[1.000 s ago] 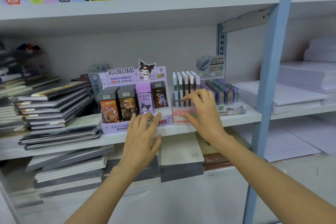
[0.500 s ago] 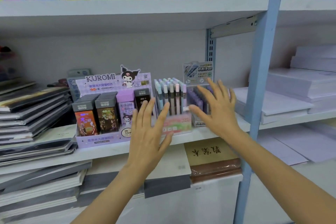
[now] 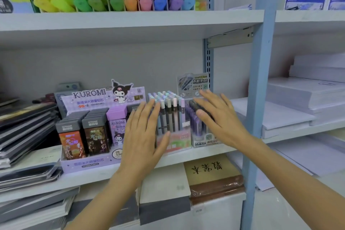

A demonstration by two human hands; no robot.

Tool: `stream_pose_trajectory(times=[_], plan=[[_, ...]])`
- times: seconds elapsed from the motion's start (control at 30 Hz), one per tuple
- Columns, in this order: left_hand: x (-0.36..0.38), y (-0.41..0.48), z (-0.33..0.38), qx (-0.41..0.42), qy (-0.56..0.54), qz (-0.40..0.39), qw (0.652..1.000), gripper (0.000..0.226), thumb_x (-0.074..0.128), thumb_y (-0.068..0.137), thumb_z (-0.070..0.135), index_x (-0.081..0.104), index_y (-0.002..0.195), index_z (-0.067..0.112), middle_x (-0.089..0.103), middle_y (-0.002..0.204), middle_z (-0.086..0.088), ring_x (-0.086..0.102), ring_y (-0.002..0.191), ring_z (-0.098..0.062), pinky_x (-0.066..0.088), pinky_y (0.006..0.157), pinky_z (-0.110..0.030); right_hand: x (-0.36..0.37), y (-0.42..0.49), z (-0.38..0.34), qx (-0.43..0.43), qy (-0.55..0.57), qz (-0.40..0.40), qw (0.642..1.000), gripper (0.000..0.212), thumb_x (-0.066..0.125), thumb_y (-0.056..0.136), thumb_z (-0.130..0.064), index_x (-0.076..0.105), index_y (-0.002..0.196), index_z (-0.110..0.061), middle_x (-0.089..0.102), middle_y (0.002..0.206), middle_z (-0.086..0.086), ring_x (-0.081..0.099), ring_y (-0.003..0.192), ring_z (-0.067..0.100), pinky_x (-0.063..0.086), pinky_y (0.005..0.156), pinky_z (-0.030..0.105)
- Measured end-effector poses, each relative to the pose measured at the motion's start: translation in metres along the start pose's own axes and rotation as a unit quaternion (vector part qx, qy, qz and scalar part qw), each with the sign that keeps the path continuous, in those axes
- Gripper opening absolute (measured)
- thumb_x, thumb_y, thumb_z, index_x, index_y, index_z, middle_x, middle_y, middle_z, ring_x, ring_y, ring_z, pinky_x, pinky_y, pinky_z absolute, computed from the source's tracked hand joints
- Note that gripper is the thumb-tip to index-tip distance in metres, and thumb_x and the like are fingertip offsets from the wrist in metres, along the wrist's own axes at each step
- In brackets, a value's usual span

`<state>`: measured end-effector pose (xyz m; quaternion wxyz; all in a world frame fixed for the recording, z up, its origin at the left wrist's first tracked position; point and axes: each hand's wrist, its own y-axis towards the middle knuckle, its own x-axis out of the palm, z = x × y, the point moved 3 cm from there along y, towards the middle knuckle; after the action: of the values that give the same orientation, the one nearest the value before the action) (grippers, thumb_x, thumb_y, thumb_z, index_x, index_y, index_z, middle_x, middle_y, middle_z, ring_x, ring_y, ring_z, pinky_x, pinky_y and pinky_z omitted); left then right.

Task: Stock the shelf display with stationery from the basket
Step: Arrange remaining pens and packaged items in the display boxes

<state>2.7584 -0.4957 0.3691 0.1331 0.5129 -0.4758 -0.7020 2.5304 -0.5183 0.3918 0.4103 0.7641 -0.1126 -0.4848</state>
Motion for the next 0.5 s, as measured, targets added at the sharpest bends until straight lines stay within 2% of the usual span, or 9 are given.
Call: stream_pose_trajectory(times=[0.07, 0.13, 0.23, 0.3, 0.37, 0.43, 0.5], plan=[[-0.002, 0.018, -0.001, 0.004, -0.016, -0.007, 1.000, 0.069, 0.034, 0.097, 0.050, 0.017, 0.155, 0.016, 0.015, 0.162, 0.001, 0.007, 0.150, -0.014, 0.005, 0.122, -0.037, -0.005, 0.019, -0.013, -0.040, 0.047, -0.005, 0.998, 0.062, 0.018, 0.097, -0.059, 0.028, 0.151, -0.029, 0.019, 0.159, -0.012, 0.013, 0.147, 0.003, 0.008, 0.121, 0.035], [-0.002, 0.030, -0.004, 0.002, -0.036, -0.024, 0.999, 0.066, 0.032, 0.097, 0.051, 0.026, 0.153, 0.015, 0.026, 0.159, 0.000, 0.017, 0.148, -0.014, 0.011, 0.122, -0.038, -0.002, 0.035, -0.027, -0.075, 0.057, -0.046, 0.994, 0.062, 0.022, 0.098, -0.059, 0.022, 0.153, -0.029, 0.015, 0.161, -0.013, 0.012, 0.147, 0.001, 0.010, 0.121, 0.033], [-0.002, 0.035, -0.009, -0.017, -0.077, -0.014, 0.997, 0.055, 0.041, 0.100, 0.041, 0.039, 0.145, 0.012, 0.045, 0.147, -0.005, 0.037, 0.138, -0.020, 0.029, 0.116, -0.044, 0.016, 0.045, -0.040, -0.060, 0.079, -0.117, 0.988, 0.058, 0.039, 0.099, -0.051, 0.030, 0.151, -0.026, 0.030, 0.157, -0.006, 0.028, 0.143, 0.009, 0.026, 0.118, 0.041], [-0.002, 0.033, -0.013, -0.021, -0.090, -0.012, 0.996, 0.053, 0.042, 0.100, 0.038, 0.038, 0.146, 0.012, 0.044, 0.148, -0.005, 0.037, 0.139, -0.020, 0.031, 0.114, -0.046, 0.025, 0.046, -0.049, -0.066, 0.095, -0.106, 0.988, 0.051, 0.051, 0.099, -0.033, 0.037, 0.146, -0.020, 0.041, 0.148, -0.003, 0.038, 0.136, 0.012, 0.035, 0.112, 0.041], [-0.004, 0.029, -0.016, -0.004, -0.080, -0.016, 0.997, 0.061, 0.036, 0.100, 0.048, 0.032, 0.150, 0.014, 0.035, 0.155, -0.002, 0.027, 0.145, -0.016, 0.025, 0.117, -0.046, 0.027, 0.047, -0.056, -0.093, 0.107, -0.095, 0.985, 0.051, 0.056, 0.096, -0.026, 0.040, 0.143, -0.016, 0.043, 0.144, -0.001, 0.039, 0.133, 0.013, 0.036, 0.111, 0.041], [-0.008, 0.022, -0.017, 0.022, -0.051, -0.023, 0.998, 0.072, 0.031, 0.097, 0.058, 0.021, 0.154, 0.016, 0.021, 0.161, 0.000, 0.014, 0.149, -0.013, 0.013, 0.121, -0.043, 0.021, 0.049, -0.056, -0.096, 0.134, -0.111, 0.980, 0.063, 0.059, 0.093, -0.041, 0.033, 0.147, -0.024, 0.031, 0.152, -0.006, 0.032, 0.139, 0.011, 0.033, 0.114, 0.043], [-0.009, 0.013, -0.018, 0.049, 0.011, -0.046, 0.998, 0.087, 0.032, 0.093, 0.068, 0.008, 0.156, 0.013, 0.008, 0.164, -0.003, 0.003, 0.151, -0.014, 0.003, 0.122, -0.040, 0.015, 0.049, -0.048, -0.100, 0.146, -0.148, 0.973, 0.086, 0.064, 0.081, -0.059, 0.019, 0.151, -0.040, 0.004, 0.160, -0.020, 0.012, 0.148, 0.008, 0.023, 0.118, 0.044]])
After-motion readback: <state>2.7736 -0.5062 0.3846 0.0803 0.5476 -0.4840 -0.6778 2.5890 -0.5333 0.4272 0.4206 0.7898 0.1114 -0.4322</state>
